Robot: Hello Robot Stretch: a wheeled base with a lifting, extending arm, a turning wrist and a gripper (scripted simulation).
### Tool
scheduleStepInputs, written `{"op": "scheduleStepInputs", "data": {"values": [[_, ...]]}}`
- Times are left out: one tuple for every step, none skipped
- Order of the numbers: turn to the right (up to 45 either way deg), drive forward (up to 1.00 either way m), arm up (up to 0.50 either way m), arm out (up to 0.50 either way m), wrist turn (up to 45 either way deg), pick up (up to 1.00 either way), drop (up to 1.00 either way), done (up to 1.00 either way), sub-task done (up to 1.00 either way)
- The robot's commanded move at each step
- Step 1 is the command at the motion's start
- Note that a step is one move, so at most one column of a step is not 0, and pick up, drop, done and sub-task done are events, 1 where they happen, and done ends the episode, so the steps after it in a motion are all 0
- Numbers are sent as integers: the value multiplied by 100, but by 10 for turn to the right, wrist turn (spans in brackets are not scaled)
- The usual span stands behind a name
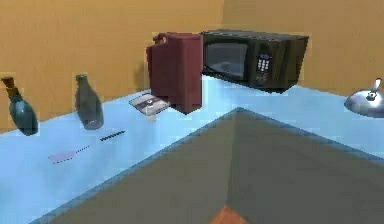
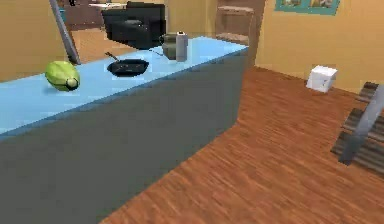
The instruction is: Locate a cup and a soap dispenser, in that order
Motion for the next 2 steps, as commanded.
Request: {"op": "scheduleStepInputs", "data": {"values": [[-390, 0, 0, 0, 0, 0, 0, 0, 0], [0, 0, 0, 0, 0, 0, 0, 100, 0]]}}
